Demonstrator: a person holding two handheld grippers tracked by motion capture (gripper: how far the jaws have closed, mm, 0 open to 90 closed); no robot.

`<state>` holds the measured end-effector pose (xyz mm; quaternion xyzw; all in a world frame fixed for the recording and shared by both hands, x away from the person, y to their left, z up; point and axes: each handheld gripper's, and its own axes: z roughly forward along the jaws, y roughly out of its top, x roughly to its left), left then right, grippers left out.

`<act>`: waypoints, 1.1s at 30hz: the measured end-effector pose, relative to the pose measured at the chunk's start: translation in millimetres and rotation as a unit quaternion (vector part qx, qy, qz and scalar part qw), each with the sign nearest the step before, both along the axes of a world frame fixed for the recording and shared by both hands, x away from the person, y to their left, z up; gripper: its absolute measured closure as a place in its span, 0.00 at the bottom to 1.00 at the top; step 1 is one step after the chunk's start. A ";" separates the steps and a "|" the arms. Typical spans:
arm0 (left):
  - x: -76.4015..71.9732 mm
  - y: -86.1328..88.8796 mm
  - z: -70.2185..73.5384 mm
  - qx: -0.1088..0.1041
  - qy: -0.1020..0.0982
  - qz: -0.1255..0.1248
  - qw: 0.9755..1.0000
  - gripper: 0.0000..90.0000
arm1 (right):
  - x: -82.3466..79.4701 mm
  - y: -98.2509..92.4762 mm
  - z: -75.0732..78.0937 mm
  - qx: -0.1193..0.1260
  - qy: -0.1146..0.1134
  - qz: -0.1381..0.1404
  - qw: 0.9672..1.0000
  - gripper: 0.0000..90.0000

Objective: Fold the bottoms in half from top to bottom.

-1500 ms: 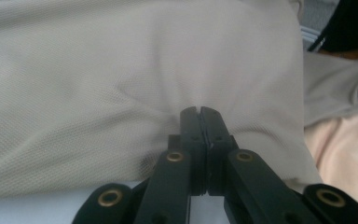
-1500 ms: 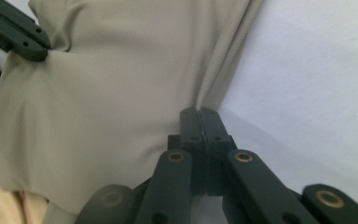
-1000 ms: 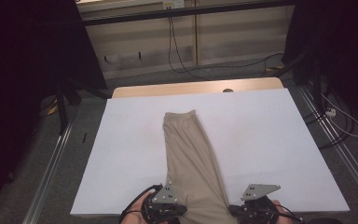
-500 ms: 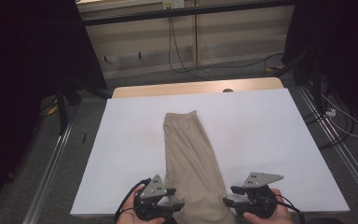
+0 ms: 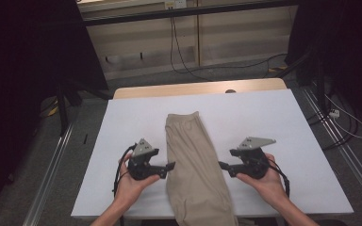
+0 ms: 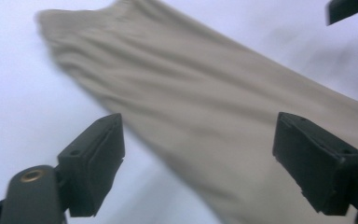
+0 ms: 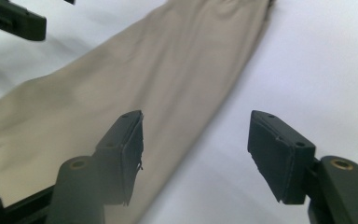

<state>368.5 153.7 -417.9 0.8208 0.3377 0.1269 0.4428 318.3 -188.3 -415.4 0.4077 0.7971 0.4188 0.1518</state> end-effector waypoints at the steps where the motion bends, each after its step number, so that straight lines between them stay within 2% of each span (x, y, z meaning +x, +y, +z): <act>1: 9.9 -0.2 -0.5 0.000 -0.004 0.007 1.000 0.19 | 8.2 1.5 0.4 0.004 -0.008 -0.002 1.000 0.41; 2: 20.3 -0.4 -0.8 0.003 -0.005 0.014 1.000 0.18 | 16.1 3.8 0.2 0.001 -0.018 0.001 1.000 0.41; 4: 41.4 -0.6 -2.7 -0.010 0.001 0.028 1.000 0.17 | 31.6 9.0 -1.0 -0.013 -0.035 0.001 0.999 0.41; 6: 60.0 -1.1 -4.8 -0.015 0.006 0.035 0.999 0.19 | 49.1 13.5 -2.5 -0.003 -0.018 0.002 1.000 0.41; 8: 76.0 -2.7 -7.5 -0.018 0.019 0.043 0.999 0.21 | 66.3 19.4 -4.2 0.001 -0.015 0.001 1.000 0.42; 9: 83.8 -3.4 -8.9 -0.013 0.017 0.048 0.999 0.21 | 75.7 23.0 -5.4 0.002 -0.014 -0.004 1.000 0.42; 10: 90.4 -4.6 -11.1 -0.017 0.014 0.057 0.998 0.21 | 85.3 26.3 -6.6 0.006 -0.008 -0.004 1.000 0.42; 11: 97.5 -5.8 -12.6 -0.015 0.020 0.062 0.998 0.23 | 94.9 29.3 -7.5 0.009 -0.006 -0.004 1.000 0.43; 12: 104.6 -7.5 -13.6 -0.002 0.024 0.063 0.998 0.26 | 104.4 32.3 -8.3 0.013 -0.005 -0.009 1.000 0.44; 13: 111.0 -9.8 -14.7 0.006 0.019 0.073 0.997 0.30 | 113.9 34.4 -9.1 0.017 -0.003 -0.013 1.000 0.46; 15: 124.9 -10.7 -17.1 0.017 0.026 0.083 0.996 0.37 | 132.2 38.6 -10.7 0.021 -0.003 -0.022 1.000 0.46; 16: 132.0 -11.1 -18.3 0.008 0.040 0.090 0.995 0.41 | 141.0 40.7 -12.0 0.012 -0.010 -0.034 0.999 0.47; 17: 137.9 -11.5 -19.4 0.006 0.042 0.096 0.994 0.44 | 149.8 41.9 -13.9 0.009 -0.014 -0.044 0.999 0.52; 19: 147.3 -13.6 -21.0 0.012 0.038 0.113 0.993 0.52 | 169.0 42.9 -18.4 0.017 0.003 -0.052 0.999 0.58; 21: 155.1 -15.2 -22.9 -0.001 0.053 0.110 0.993 0.55 | 185.4 46.1 -22.9 0.023 0.013 -0.054 0.998 0.63; 24: 161.5 -18.3 -25.6 0.009 0.058 0.104 0.993 0.57 | 202.9 55.0 -29.7 0.010 0.021 -0.048 0.999 0.63; 26: 164.0 -18.3 -27.3 0.002 0.066 0.108 0.992 0.58 | 210.2 59.2 -32.9 0.007 0.024 -0.044 0.999 0.69; 28: 167.6 -18.2 -30.4 0.003 0.075 0.104 0.992 0.64 | 215.9 58.7 -34.8 0.018 0.026 -0.047 0.998 0.77; 29: 169.0 -18.5 -32.5 0.006 0.077 0.103 0.992 0.66 | 218.4 58.2 -35.7 0.021 0.030 -0.048 0.998 0.79; 33: 171.5 -20.7 -38.8 -0.005 0.082 0.103 0.991 0.77 | 223.8 57.7 -40.2 0.019 0.041 -0.047 0.998 0.80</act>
